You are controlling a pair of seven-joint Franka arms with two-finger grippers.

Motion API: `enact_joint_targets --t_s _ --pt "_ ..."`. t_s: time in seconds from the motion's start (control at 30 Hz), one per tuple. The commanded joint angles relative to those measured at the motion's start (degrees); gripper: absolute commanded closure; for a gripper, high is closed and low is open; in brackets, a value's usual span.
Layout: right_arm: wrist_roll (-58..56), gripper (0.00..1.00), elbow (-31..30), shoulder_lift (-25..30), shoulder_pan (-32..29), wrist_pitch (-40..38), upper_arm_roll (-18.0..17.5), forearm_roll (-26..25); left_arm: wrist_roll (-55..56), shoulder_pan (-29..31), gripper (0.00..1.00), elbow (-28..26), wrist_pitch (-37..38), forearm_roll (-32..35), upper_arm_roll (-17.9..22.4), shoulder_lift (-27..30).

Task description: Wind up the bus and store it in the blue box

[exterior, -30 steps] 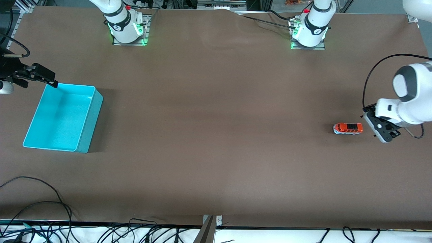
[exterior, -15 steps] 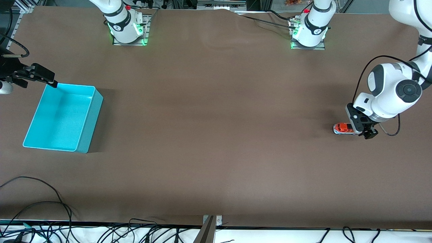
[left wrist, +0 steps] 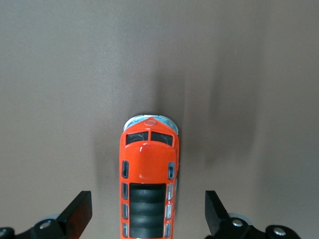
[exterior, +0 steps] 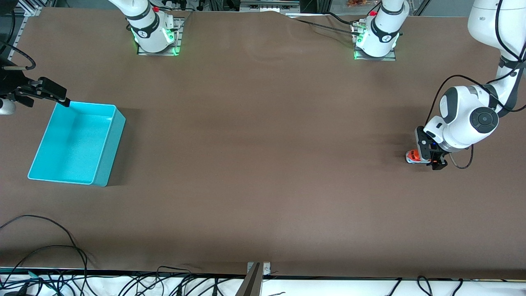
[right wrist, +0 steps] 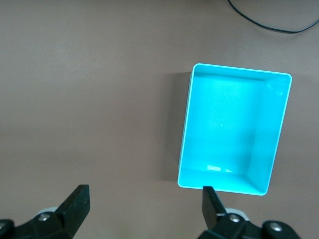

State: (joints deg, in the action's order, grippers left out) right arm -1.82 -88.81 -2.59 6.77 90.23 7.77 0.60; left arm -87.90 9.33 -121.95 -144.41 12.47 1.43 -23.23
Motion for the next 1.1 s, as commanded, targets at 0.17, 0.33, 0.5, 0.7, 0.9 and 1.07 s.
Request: enact_joint_targets --t_s 0.17,0.33,0.5,0.7,0.9,1.07 --pt "0.4 0.0 2.0 -0.3 -0.1 -1.4 0.1 0.6 -5.1 2.7 0.0 0.8 -4.2 1.4 -0.2 -2.7" --pt "0.4 0.0 2.0 -0.3 -0.1 -1.4 0.1 0.6 -5.2 3.0 0.05 0.8 -4.3 1.4 -0.5 -3.4" --pt "0.4 0.0 2.0 -0.3 -0.1 -1.4 0.1 0.6 -5.5 3.0 0.38 0.8 -4.4 1.4 -0.7 -3.6" --pt "0.5 0.0 2.0 -0.3 -0.1 -1.4 0.0 0.6 -5.5 3.0 0.61 0.8 -4.4 1.3 -1.6 -3.6" --pt "0.4 0.0 2.0 -0.3 0.0 -1.4 0.0 0.6 -5.4 3.1 0.67 0.8 -4.3 0.9 -1.9 -3.6" --pt "0.4 0.0 2.0 -0.3 -0.1 -1.4 0.0 0.6 -5.4 2.9 0.68 0.9 -4.4 0.9 -2.0 -3.6"
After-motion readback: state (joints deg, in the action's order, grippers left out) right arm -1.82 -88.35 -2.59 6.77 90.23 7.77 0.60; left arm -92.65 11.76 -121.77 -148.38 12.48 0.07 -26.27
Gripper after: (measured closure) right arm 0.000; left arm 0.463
